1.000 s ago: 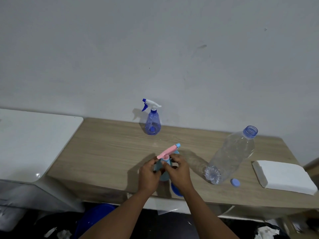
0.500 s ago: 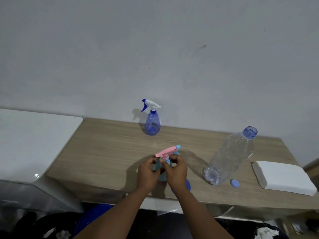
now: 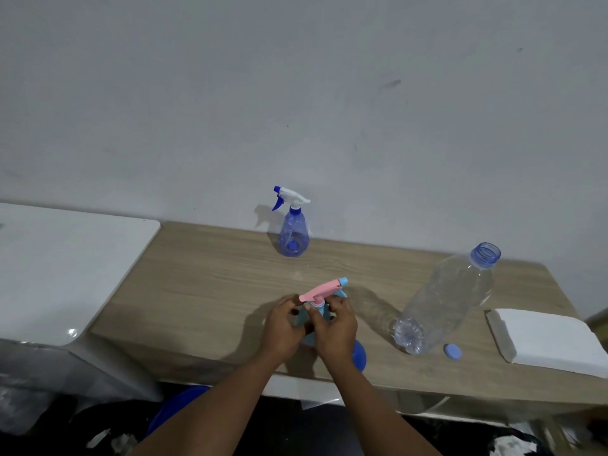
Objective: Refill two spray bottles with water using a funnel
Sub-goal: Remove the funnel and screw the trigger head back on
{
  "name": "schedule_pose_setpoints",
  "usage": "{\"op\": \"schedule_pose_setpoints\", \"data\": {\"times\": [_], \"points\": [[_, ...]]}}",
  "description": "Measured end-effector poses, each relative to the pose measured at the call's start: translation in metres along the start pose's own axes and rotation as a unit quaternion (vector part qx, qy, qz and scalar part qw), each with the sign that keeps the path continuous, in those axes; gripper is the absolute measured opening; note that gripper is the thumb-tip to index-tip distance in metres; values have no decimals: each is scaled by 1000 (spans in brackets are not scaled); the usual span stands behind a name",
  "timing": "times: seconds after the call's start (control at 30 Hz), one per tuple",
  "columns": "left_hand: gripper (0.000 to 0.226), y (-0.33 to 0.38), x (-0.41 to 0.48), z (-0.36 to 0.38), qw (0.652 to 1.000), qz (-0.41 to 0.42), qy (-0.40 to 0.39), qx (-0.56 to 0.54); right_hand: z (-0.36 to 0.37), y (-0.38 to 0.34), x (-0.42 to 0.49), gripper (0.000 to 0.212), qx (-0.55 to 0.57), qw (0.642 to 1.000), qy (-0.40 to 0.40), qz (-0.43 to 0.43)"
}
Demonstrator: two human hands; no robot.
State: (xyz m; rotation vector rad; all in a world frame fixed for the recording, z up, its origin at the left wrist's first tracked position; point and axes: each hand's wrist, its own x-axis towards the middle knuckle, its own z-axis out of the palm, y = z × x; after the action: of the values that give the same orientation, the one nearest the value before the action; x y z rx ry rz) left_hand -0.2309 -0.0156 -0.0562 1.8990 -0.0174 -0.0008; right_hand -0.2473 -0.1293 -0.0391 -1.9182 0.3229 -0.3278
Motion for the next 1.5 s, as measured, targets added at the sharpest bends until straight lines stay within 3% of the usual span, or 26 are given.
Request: {"op": "schedule_pose_setpoints", "data": {"times": [0.13, 0.37, 0.47, 0.57, 0.7, 0.77, 0.83, 0.9, 1.03, 1.13, 1.3, 1.5], "points": [[51, -1, 5, -3, 999, -21, -24, 15, -6, -4, 4, 19, -9, 999, -35, -30], [50, -7, 3, 4, 999, -39, -16, 9, 3, -13, -5, 18, -35, 999, 36, 1], [45, -8, 3, 4, 999, -51, 8, -10, -2, -21, -3, 48, 59, 993, 59, 79], [25, 2, -2, 6, 994, -76, -1, -81, 3, -21, 6, 66, 89, 994, 25, 55], [63, -8, -15, -10, 999, -23, -44, 13, 3, -22, 18, 52, 97, 994, -24, -41], [85, -28, -19, -23, 987, -36, -32, 153, -5, -27, 25, 47, 95, 994, 1, -60], [111, -45, -24, -34, 943, -102, -69, 308, -16, -37, 33, 35, 131, 989, 49, -41], [124, -55, -26, -38, 894, -160, -162, 386, -32, -54, 40, 21, 149, 987, 57, -22], [124, -55, -23, -38, 857, -185, -238, 417, -56, -48, 50, 48, 57, 993, -82, 57], [125, -54, -23, -39, 849, -190, -257, 421, -70, -25, 33, 57, -56, 984, -136, 105], [126, -52, -24, -41, 846, -192, -263, 422, -93, -5, 8, 66, -96, 972, -132, 167], [129, -49, -26, -39, 849, -197, -251, 421, -109, 5, 0, 63, -144, 969, -93, 180]]}}
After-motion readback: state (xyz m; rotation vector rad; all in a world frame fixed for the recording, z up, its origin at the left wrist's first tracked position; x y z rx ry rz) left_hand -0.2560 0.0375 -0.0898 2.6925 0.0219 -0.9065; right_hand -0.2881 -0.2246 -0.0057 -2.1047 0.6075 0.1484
